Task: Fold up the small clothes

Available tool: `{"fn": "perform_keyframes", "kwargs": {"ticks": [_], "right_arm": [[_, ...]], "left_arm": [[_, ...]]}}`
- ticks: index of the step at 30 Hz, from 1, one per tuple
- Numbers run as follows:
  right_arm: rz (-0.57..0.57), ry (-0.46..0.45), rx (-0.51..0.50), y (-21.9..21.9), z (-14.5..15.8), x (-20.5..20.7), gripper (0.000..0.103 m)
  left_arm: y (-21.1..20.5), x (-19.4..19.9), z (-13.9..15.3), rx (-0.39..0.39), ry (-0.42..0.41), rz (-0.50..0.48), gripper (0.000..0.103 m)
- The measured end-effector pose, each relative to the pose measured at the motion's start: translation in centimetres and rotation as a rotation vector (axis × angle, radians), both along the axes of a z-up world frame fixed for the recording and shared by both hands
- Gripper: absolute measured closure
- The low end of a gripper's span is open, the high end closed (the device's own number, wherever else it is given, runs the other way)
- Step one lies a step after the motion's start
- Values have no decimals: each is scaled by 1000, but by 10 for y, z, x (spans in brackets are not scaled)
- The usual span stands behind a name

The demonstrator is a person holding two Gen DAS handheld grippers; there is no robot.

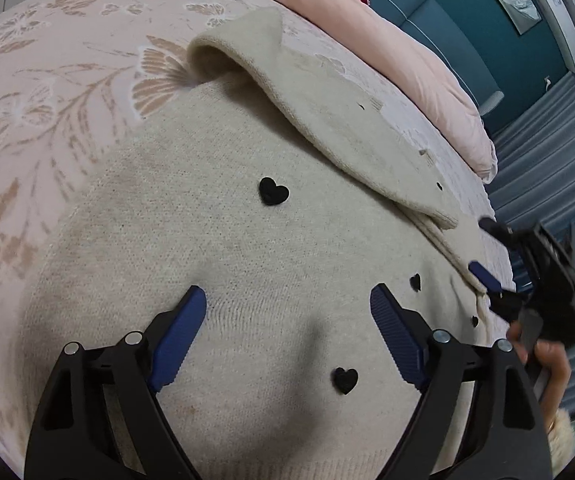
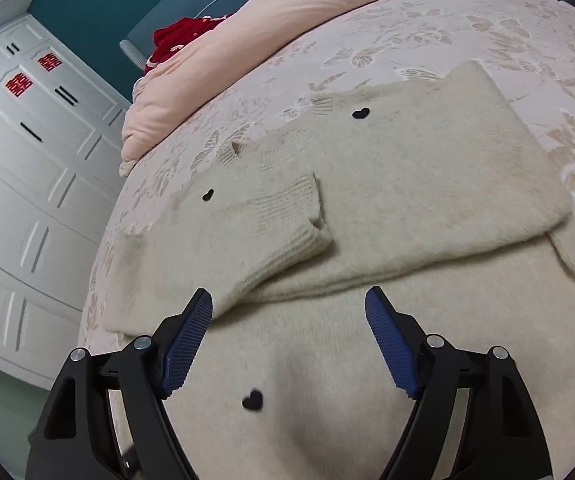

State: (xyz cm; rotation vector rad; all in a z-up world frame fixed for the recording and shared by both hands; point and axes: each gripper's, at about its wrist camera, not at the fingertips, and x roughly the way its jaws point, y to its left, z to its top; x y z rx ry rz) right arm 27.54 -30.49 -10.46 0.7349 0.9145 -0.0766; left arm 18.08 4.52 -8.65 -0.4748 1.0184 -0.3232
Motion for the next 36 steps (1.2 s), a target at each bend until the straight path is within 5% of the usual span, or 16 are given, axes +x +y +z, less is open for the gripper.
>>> {"fn": "perform_keyframes", "kwargs": {"ticks": [4,5,6,13,16,19,22,25,29,32,36], "right_arm": [[-82,85,64,-5,-22,28,54],[-66,80,59,-2,-21,33,80],[-15,78,86,2,-20,41,96],[187,-282,-20,27,120,52,96],[185,-370,-62,8,159,48,96],[165,-331,-86,-20,157,54,95],[182,-263,-100,-32,144,63,95],[211,-252,-147,-35,144,64,95],[220,-283,-181,-45,155,61,95],[217,-282,-190,-56,156,66,95],[242,-252,-199,-49,150,79,95]], "left_arm": [[-8,-6,-1,30,-41,-16,18],[-8,-6,-1,25,-42,-14,18],[-8,-5,0,14,-42,-14,16],[-2,-1,1,-40,-12,-22,13],[13,6,11,-163,44,66,13],[16,37,27,-352,59,126,13],[0,88,34,-396,73,144,13],[-14,138,22,-355,145,185,14],[-1,163,2,-344,246,319,28],[15,154,9,-371,243,308,26],[12,141,14,-274,212,275,15]]}}
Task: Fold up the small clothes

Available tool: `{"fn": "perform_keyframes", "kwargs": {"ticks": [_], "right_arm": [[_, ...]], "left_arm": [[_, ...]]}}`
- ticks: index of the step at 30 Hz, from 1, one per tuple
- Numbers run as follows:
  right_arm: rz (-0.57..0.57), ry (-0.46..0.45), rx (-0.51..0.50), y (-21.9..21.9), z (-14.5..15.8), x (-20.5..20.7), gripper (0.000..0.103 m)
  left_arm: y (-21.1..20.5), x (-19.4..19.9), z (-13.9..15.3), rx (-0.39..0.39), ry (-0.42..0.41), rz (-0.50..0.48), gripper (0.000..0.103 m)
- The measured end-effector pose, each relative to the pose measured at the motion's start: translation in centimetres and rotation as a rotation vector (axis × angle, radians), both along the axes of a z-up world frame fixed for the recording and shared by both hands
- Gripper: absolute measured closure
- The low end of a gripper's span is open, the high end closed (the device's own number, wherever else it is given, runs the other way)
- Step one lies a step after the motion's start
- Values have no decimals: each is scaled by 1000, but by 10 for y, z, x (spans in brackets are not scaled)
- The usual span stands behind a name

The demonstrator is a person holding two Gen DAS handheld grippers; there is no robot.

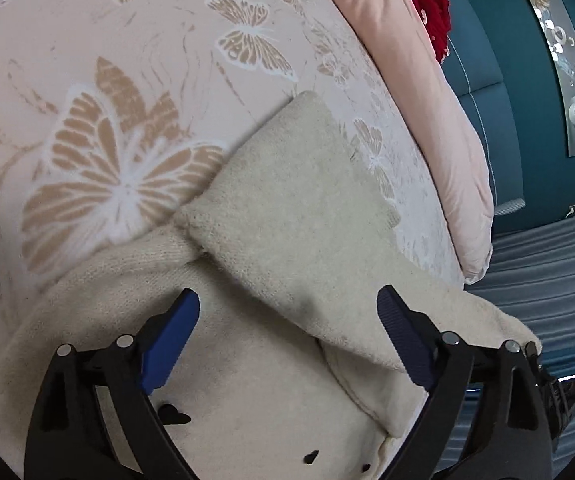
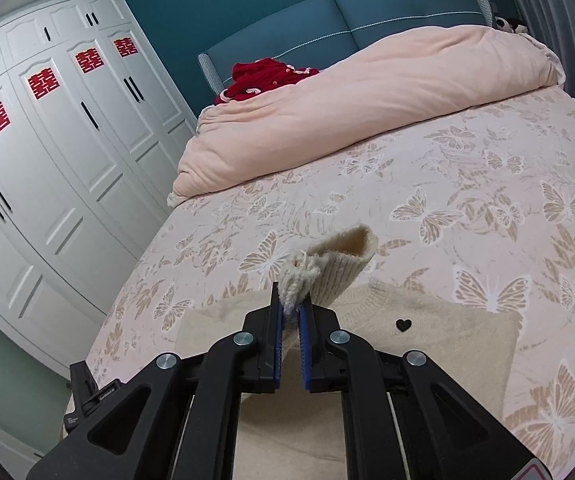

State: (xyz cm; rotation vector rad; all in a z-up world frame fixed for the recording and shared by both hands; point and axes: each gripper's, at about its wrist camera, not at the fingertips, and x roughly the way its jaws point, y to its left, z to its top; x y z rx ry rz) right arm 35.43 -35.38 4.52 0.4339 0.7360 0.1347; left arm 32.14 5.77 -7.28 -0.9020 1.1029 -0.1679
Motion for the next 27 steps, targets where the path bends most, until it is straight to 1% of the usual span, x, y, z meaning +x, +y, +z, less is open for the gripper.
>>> {"fn": "perform_keyframes", "kwargs": {"ticks": [2,4,6,8,9,10,11,12,15,16,17,18,20,21,22,24,25,27], "right_arm": [[19,-3,1,14,4,4,95],[45,-24,28,28,12,8,95],[77,-74,48,42,29,7,95],[81,-159,79,43,43,-7,95],[69,-194,83,37,44,-17,95],[34,-205,64,27,35,-27,95],[-10,-171,35,16,18,-32,95],[-53,-91,15,1,-12,-33,95],[-187,261,33,-40,-129,-34,96],[-206,322,35,-45,-152,-38,96],[-213,324,44,-46,-162,-44,96],[-216,301,61,-45,-163,-49,96],[-218,252,92,-42,-156,-56,96],[-226,224,108,-44,-154,-61,96],[-239,217,118,-47,-157,-66,96],[-253,295,133,-55,-183,-68,96],[-251,292,166,-58,-189,-71,97],[-249,277,209,-61,-181,-73,93]], "left_arm": [[-3,11,-11,1,26,3,17],[-3,20,-16,6,19,37,33],[-3,29,-10,31,-16,36,68],[6,31,8,90,-89,66,82],[13,28,16,120,-120,91,82],[22,25,20,144,-137,115,82],[29,24,19,161,-142,126,82],[34,25,13,178,-129,120,81],[36,24,-12,219,-79,75,84],[32,21,-18,231,-74,63,85],[29,18,-20,245,-87,61,85],[26,16,-18,263,-102,63,85],[22,16,-16,290,-105,51,85],[22,17,-16,297,-105,43,85],[23,17,-16,296,-106,37,85],[24,17,-18,295,-117,27,84],[23,17,-19,303,-129,21,84],[19,13,-19,332,-156,12,84]]}}
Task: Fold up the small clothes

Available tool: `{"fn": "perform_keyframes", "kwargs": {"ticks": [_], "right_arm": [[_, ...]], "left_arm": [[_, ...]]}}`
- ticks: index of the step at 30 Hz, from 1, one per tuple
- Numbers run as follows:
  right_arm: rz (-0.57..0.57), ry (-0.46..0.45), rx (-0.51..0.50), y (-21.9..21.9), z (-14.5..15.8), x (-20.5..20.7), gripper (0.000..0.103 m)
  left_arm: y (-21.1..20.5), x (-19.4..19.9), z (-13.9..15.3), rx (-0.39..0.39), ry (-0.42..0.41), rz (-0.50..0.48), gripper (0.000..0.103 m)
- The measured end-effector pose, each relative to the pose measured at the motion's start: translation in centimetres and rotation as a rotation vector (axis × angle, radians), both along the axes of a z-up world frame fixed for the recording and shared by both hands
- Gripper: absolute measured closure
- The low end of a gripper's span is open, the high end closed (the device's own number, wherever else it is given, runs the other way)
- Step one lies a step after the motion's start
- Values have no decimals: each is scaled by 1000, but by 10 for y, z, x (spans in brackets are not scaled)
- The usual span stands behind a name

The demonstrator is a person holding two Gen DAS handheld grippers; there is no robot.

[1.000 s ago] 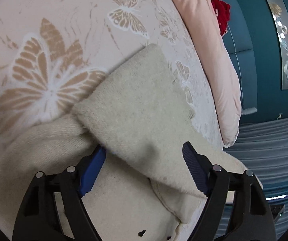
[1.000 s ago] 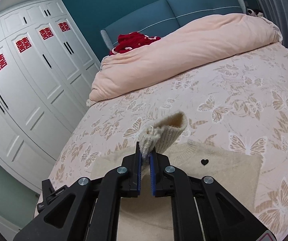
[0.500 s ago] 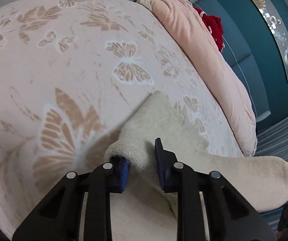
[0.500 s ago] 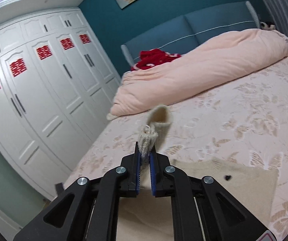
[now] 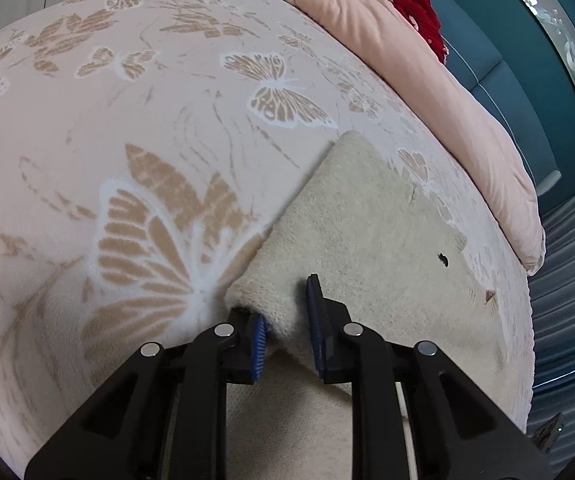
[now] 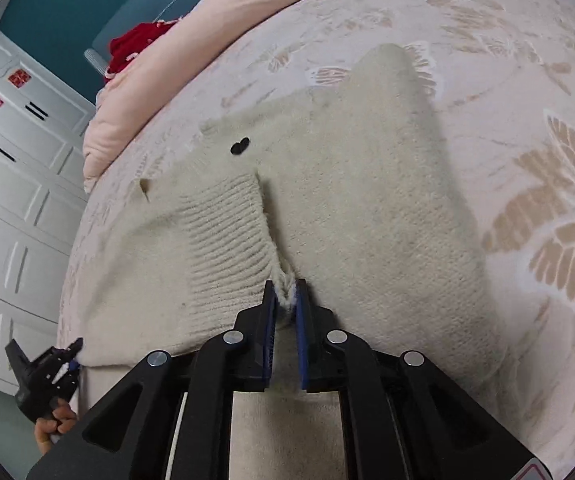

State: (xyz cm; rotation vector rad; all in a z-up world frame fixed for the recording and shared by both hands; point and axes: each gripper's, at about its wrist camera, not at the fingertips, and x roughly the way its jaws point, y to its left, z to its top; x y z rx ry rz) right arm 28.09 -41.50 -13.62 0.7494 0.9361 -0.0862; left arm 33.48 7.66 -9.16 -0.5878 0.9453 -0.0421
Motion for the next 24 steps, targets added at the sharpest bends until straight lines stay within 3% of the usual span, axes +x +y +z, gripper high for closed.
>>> {"fn": "perform_keyframes", "kwargs": {"ticks": [2,4,6,7,9,10,11,12,13,14,15,16,19,21,24], "right_arm": [[-14,-2,-1,1,10,-1,78],[-28,13,-88,9,22,-1,77],[-15,-49,-194,27,48,0,77],[21,-95,-220,41,61,4,75],[138,-133,-256,79,80,24,57],[212,-137,-268,102,84,38,45],[292,-146,-274,127,86,52,45],[368,-151,-265,151,85,66,47],[450,-150,-235,176,81,82,60],[520,-129,-208,198,75,95,86],[582,-87,-197,221,64,109,98],[628,-47,-206,240,51,120,103],[623,75,-307,269,6,151,103],[562,65,-256,262,-3,161,103],[475,36,-137,244,9,156,103]], "left_arm": [[-5,-5,1,31,-33,-15,83],[-10,-10,0,61,-74,-34,80],[-14,-16,0,72,-123,-56,69],[-15,-18,0,67,-145,-67,66],[-17,-23,-1,45,-184,-90,51],[-17,-25,-2,32,-202,-101,48],[-17,-25,-2,24,-213,-107,44],[-17,-25,-3,10,-222,-115,40],[-16,-25,-4,-3,-229,-119,40],[-16,-25,-4,-8,-234,-117,40],[-15,-26,-5,-11,-238,-117,40],[-15,-26,-5,-13,-243,-117,40],[-15,-26,-8,-20,-257,-116,40],[-15,-26,-10,-20,-262,-115,39],[-18,-24,-10,-11,-273,-134,33]]}}
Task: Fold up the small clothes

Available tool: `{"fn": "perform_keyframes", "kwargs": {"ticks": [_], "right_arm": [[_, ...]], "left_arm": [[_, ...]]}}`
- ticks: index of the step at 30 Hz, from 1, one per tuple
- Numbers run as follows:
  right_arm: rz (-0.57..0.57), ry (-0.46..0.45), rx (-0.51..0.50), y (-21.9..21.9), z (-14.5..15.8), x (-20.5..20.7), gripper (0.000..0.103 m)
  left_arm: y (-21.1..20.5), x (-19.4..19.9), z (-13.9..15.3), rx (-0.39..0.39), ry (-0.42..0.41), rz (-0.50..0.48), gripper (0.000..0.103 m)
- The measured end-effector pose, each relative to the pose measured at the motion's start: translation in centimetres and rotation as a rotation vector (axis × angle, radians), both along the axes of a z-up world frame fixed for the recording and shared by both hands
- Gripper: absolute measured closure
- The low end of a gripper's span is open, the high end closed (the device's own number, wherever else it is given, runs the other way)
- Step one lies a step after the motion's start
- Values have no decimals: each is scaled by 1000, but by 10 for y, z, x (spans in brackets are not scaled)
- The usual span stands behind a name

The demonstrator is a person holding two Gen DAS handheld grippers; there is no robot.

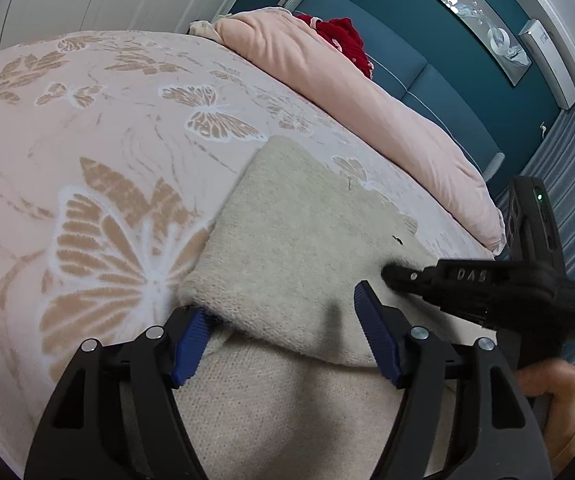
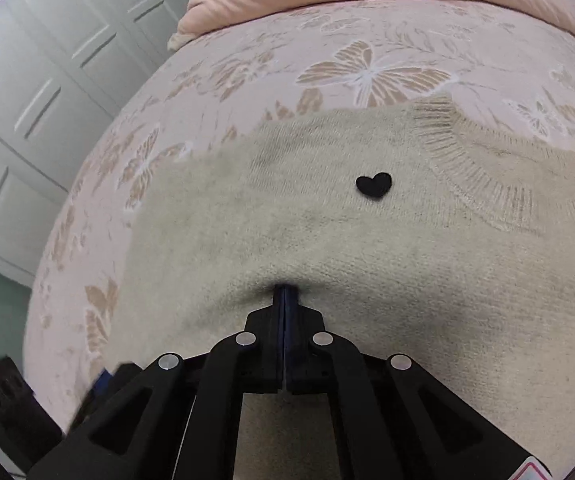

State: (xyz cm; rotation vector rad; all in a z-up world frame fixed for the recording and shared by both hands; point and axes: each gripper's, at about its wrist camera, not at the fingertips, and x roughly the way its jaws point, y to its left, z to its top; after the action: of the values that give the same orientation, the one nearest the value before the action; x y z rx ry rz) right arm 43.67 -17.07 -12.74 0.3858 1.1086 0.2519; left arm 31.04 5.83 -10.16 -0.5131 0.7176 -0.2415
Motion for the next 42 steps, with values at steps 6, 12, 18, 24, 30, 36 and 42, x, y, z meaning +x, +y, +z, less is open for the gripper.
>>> {"fn": "perform_keyframes", "kwargs": {"ticks": [6,12,18,24,30,36,42], "right_arm": [[-234,-96,-100,-93,26,-83,91],[-491,-53,-64,-190,8,-131,46],[-524,-147,-133,-191,37,-131,42],[-514,-39,-147,-196,2,-134,49],[-507,-116,-144,-209,29,-147,95],[-585,-99,-260,-208,47,-154,77],[-179,-157,-78,-89,66,-85,86]], "left_arm": [[-3,1,-1,6,-11,-21,27],[-6,2,0,31,-7,-24,24],[-10,3,0,59,1,-28,23],[-14,4,0,85,0,-35,21],[-13,4,-1,80,-2,-36,21],[-12,4,-1,71,-6,-40,20],[-11,3,-1,69,-8,-42,19]]}}
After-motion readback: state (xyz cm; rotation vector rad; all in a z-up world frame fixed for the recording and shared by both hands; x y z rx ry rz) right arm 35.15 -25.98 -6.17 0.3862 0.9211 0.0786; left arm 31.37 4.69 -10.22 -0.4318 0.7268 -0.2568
